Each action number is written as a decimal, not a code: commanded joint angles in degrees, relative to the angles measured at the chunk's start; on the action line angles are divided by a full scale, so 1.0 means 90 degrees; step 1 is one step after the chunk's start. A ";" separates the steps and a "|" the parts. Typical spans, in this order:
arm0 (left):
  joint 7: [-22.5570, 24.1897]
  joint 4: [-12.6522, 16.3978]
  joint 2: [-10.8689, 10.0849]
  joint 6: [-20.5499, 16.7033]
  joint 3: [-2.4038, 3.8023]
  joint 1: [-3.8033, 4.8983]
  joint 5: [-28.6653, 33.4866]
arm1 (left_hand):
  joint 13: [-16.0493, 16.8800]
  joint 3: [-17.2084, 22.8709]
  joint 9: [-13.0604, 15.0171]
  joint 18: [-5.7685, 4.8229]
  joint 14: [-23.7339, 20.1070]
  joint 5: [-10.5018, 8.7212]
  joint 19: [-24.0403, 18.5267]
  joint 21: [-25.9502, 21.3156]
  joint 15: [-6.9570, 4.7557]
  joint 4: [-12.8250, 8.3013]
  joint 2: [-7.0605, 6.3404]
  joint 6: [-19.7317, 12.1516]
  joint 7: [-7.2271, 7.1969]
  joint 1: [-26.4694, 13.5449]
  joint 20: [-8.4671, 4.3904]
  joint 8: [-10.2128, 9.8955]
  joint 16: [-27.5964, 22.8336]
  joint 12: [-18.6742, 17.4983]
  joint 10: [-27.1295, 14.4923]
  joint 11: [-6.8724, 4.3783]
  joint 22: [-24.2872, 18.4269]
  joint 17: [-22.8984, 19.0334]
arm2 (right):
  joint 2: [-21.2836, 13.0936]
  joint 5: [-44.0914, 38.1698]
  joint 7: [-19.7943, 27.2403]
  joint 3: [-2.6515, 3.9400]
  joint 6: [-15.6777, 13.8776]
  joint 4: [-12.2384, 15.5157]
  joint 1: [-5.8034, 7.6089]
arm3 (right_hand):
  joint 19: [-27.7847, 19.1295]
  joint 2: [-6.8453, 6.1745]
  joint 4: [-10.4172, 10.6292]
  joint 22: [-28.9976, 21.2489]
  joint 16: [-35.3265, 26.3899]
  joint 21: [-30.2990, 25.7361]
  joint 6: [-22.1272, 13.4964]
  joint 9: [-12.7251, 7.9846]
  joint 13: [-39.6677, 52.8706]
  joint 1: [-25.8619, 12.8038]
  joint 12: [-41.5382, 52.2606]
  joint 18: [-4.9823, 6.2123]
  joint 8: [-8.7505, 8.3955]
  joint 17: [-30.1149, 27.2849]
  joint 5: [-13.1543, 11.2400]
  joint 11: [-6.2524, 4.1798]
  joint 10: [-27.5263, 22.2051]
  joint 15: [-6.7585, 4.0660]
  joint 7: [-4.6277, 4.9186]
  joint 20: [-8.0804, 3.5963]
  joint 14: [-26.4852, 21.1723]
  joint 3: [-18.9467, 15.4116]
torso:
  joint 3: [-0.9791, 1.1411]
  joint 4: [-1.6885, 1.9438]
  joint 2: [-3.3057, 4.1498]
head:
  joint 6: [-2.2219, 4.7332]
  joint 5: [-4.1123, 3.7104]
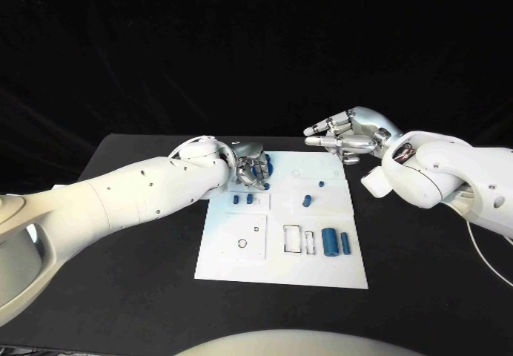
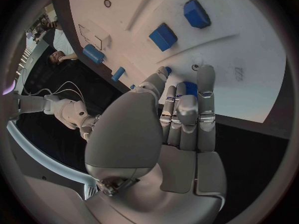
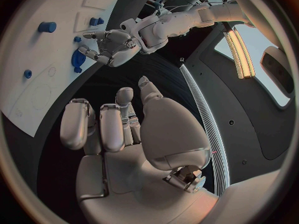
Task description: Assemble the parts on the task board
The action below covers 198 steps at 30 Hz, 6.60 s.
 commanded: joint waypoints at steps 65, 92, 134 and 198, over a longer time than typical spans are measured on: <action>0.0254 0.0432 -0.0333 -0.0458 0.0238 -0.0056 0.0881 | -0.0034 0.0960 -0.0099 -0.0455 0.0533 -0.0081 0.0658 0.2987 -0.0180 -0.0403 0.0258 0.0818 -0.0142 0.0038 -0.0167 -0.0060 0.1272 -0.0074 0.0994 -0.0216 0.2102 0.1135 | 0.0025 -0.0063 0.0056 0.0000 0.0124 -0.0014 -0.0004 | -0.0060 0.0099 0.0014 -0.0012 -0.0033 -0.0048 -0.0008 -0.0005 -0.0008 0.0017 -0.0017 0.0129 -0.0008 -0.0012 0.0035 0.0010 -0.0060 0.0001 0.0016 0.0004 0.0161 -0.0035 | 0.0005 0.0020 -0.0023 | -0.0010 -0.0068; -0.0052 0.0530 -0.0875 0.0036 0.0188 -0.0095 0.0515 | -0.0025 0.0982 -0.0104 -0.0461 0.0533 -0.0083 0.0657 0.3023 -0.0188 -0.0413 0.0201 0.0856 -0.0154 -0.0067 -0.0175 -0.0066 0.1268 -0.0102 0.1042 -0.0225 0.2141 0.1108 | 0.0026 -0.0159 0.0056 -0.0002 0.0146 -0.0023 -0.0016 | -0.0060 0.0106 0.0020 -0.0012 -0.0035 -0.0049 -0.0006 -0.0004 -0.0006 0.0014 -0.0013 0.0129 -0.0006 -0.0014 0.0040 0.0010 -0.0059 0.0002 0.0016 0.0004 0.0160 -0.0037 | -0.0011 0.0048 -0.0022 | 0.0010 -0.0019; -0.0036 0.0327 -0.0660 0.0203 0.0149 -0.0154 0.0284 | -0.0014 0.1009 -0.0106 -0.0459 0.0530 -0.0092 0.0647 0.3022 -0.0198 -0.0424 0.0181 0.0900 -0.0172 -0.0136 -0.0183 -0.0062 0.1263 -0.0118 0.1086 -0.0239 0.2157 0.1084 | 0.0036 -0.0160 0.0057 -0.0002 0.0170 -0.0018 -0.0018 | -0.0061 0.0111 0.0027 -0.0014 -0.0045 -0.0052 -0.0004 -0.0004 -0.0010 0.0015 -0.0013 0.0129 -0.0004 -0.0023 0.0051 0.0010 -0.0063 0.0002 0.0016 0.0005 0.0157 -0.0046 | -0.0008 0.0033 -0.0013 | -0.0017 -0.0039; -0.0065 0.0342 -0.0867 -0.0292 0.0165 -0.0149 0.0911 | -0.0055 0.1222 -0.0475 -0.0403 0.0398 -0.0052 0.0491 0.2672 0.0091 -0.0588 -0.0073 -0.0211 0.0268 -0.0254 0.0063 -0.0322 0.1192 -0.0491 0.0598 0.0124 0.2105 0.0780 | 0.0009 -0.1389 -0.0605 -0.0003 0.0155 -0.0483 -0.0018 | -0.0330 0.0195 -0.0105 -0.0601 -0.2048 -0.0485 0.0040 0.0011 -0.2307 0.0636 -0.2388 0.0243 0.0041 -0.1997 -0.0119 0.0075 -0.0932 0.0048 0.0080 0.0028 -0.0416 0.0104 | -0.0018 0.0033 -0.0024 | 0.0011 -0.0099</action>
